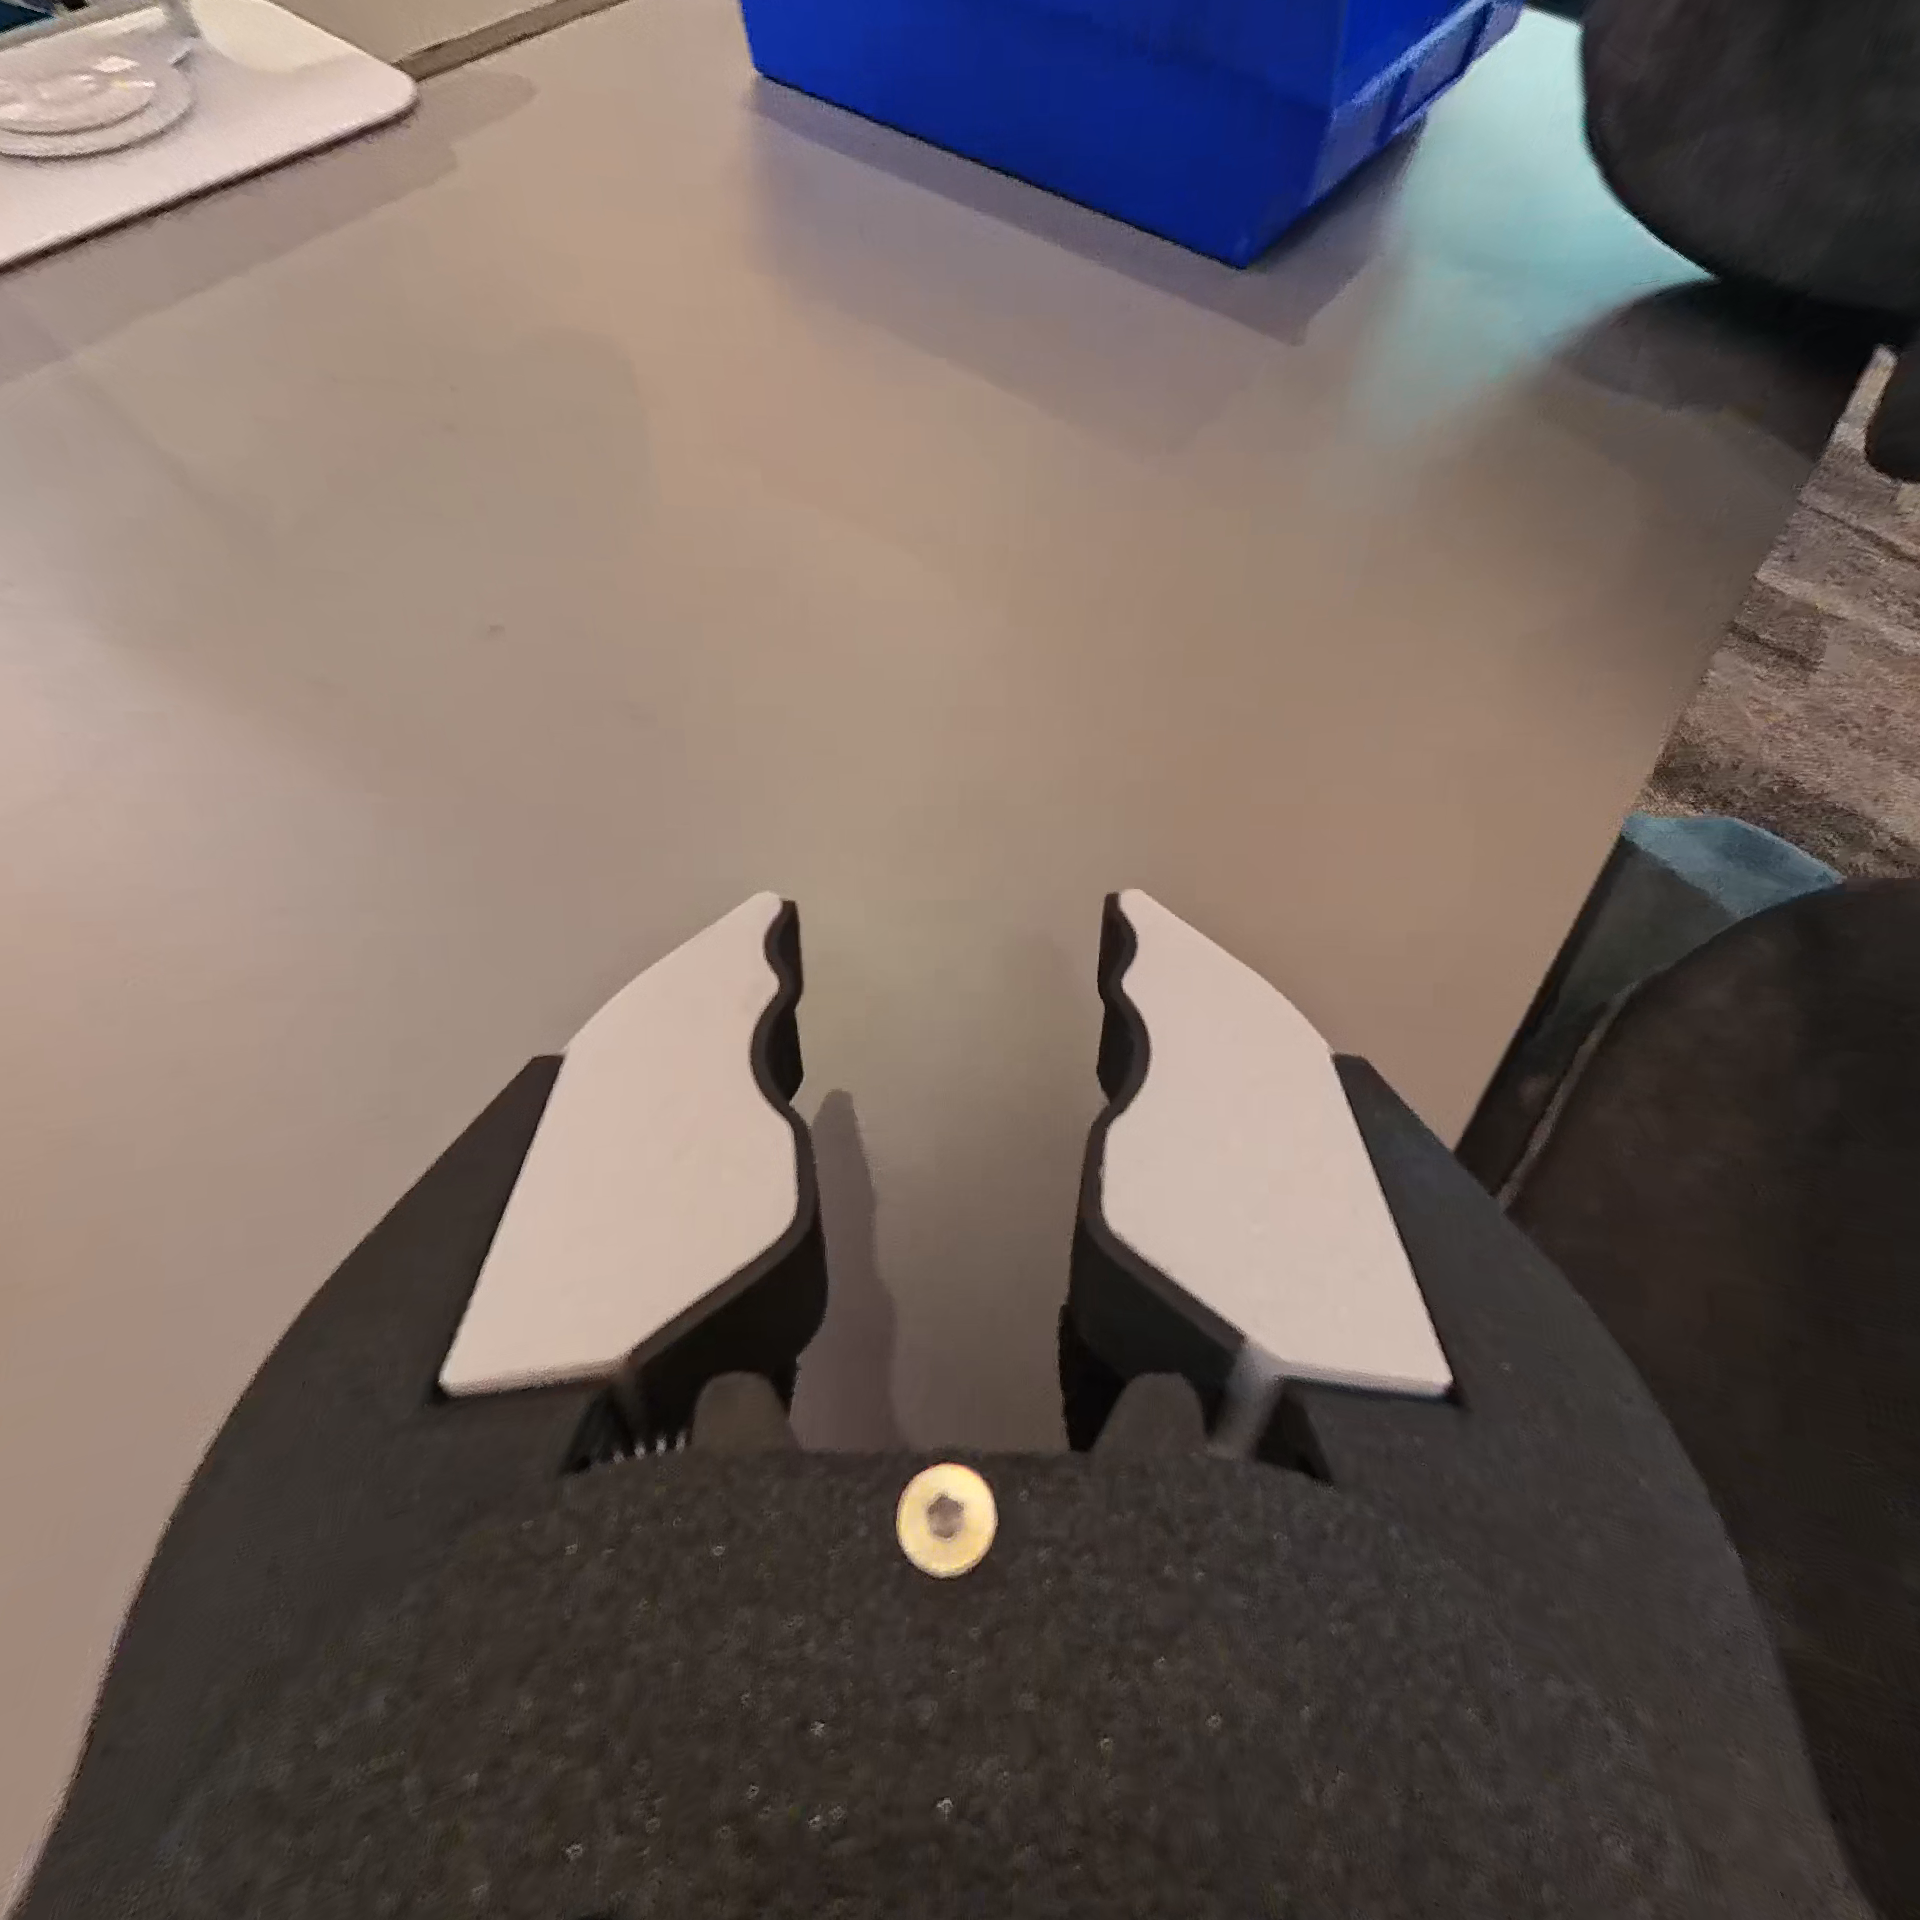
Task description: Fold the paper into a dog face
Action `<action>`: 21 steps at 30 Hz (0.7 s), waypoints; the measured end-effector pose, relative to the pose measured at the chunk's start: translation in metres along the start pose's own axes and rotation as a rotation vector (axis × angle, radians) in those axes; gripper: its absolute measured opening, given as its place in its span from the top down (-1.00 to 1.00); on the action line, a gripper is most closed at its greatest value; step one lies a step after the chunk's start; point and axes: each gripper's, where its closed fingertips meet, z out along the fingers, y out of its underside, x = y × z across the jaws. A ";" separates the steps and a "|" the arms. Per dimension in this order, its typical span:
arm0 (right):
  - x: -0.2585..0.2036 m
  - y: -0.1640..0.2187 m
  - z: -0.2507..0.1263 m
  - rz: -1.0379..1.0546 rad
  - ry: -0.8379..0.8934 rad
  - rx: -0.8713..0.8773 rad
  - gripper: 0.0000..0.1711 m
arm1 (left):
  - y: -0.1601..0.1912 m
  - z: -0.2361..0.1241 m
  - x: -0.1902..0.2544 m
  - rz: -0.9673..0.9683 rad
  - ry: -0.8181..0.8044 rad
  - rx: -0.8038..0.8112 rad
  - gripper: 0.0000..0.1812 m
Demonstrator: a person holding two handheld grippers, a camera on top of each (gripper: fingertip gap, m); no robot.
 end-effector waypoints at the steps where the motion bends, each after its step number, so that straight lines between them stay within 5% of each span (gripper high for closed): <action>1: -0.001 -0.005 -0.018 -0.009 0.010 0.057 0.85 | -0.001 -0.002 -0.006 -0.008 -0.017 0.006 0.40; 4: -0.016 -0.012 -0.094 -0.071 0.037 0.351 0.86 | -0.005 -0.016 -0.026 -0.026 -0.098 0.033 0.41; 8: -0.074 0.026 -0.159 -0.164 -0.049 0.739 0.66 | -0.017 -0.054 -0.051 -0.067 -0.222 0.149 0.40; 12: -0.131 0.094 -0.149 -0.061 -0.229 0.825 0.55 | -0.011 -0.086 -0.064 -0.095 -0.310 0.232 0.34; 15: -0.146 0.135 -0.137 -0.001 -0.209 0.851 0.49 | 0.005 -0.102 -0.073 -0.098 -0.366 0.243 0.33; 21: -0.142 0.144 -0.136 -0.105 -0.095 0.817 0.47 | 0.027 -0.116 -0.082 -0.107 -0.432 0.211 0.27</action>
